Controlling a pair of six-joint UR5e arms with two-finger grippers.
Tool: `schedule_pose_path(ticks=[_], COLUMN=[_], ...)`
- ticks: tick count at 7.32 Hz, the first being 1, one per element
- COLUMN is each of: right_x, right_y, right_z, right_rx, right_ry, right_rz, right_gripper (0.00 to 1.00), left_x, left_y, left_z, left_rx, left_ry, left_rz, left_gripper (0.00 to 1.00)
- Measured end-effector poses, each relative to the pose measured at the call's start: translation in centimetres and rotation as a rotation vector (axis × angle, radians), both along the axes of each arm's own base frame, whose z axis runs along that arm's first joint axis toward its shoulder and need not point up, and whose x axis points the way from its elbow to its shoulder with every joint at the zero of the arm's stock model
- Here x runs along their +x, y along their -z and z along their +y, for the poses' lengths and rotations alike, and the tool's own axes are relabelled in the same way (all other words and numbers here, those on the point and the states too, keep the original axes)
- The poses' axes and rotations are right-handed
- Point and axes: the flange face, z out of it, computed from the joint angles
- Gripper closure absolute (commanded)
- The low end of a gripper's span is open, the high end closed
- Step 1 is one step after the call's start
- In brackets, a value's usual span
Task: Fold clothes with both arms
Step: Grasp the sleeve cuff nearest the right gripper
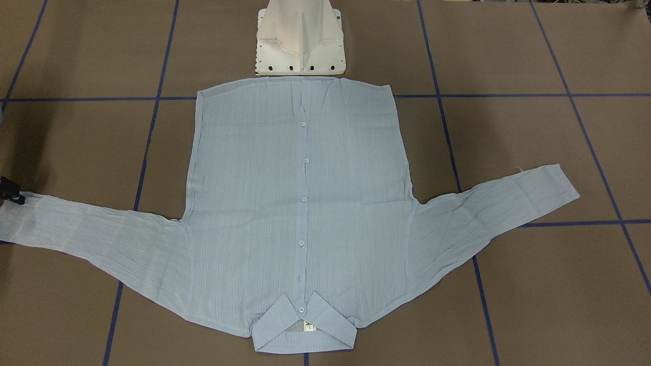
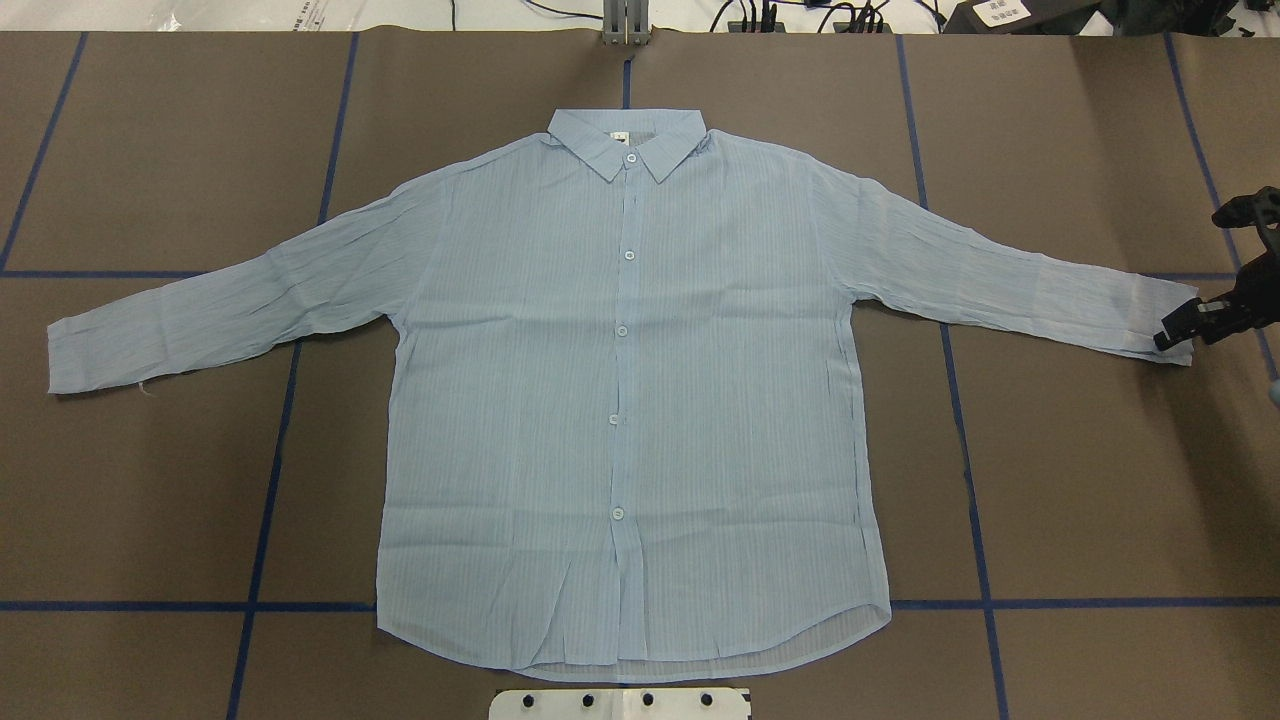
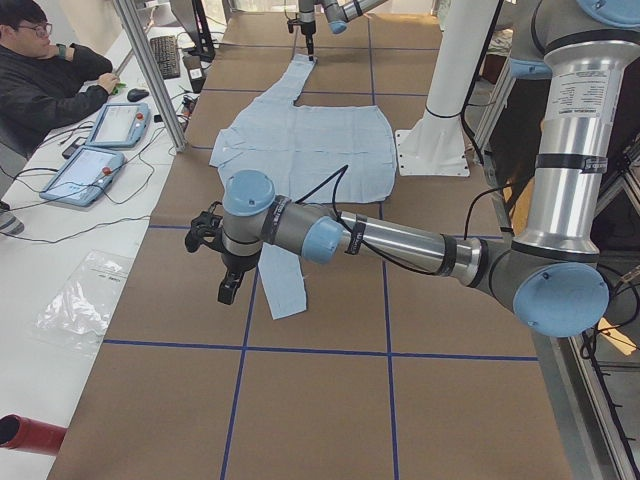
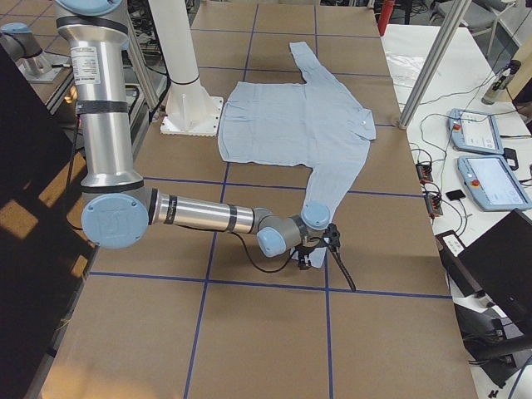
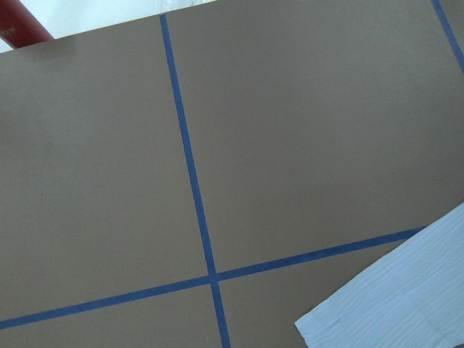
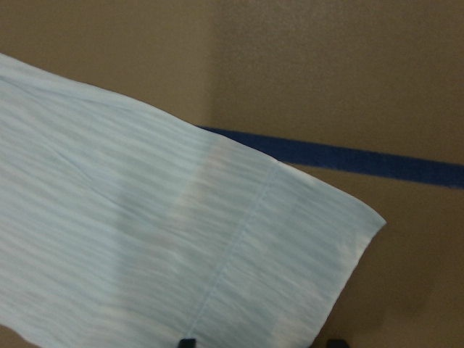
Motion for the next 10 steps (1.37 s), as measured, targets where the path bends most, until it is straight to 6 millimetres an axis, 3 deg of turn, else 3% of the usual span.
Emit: schedule_pose_path(ticks=[3, 6, 9, 10], right_x=[-0.1, -0.2, 0.3, 0.7], right_y=[0.5, 1.0, 2.0, 3.3], right_z=[-0.3, -0.6, -0.9, -1.0], right_rx=[0.008, 0.016, 0.031, 0.052], right_ry=[0.000, -0.001, -0.012, -0.022], right_rz=[-0.003, -0.008, -0.020, -0.031], right_gripper=[0.64, 1.00, 1.00, 1.00], left_x=[0.0, 0.0, 0.0, 0.0], left_y=[0.0, -0.1, -0.1, -0.1], left_z=[0.0, 0.0, 0.0, 0.0], left_rx=[0.001, 0.000, -0.001, -0.002], left_ry=[0.000, 0.000, 0.000, 0.000], left_rz=[0.000, 0.000, 0.001, 0.001], left_gripper=[0.00, 0.00, 0.00, 0.00])
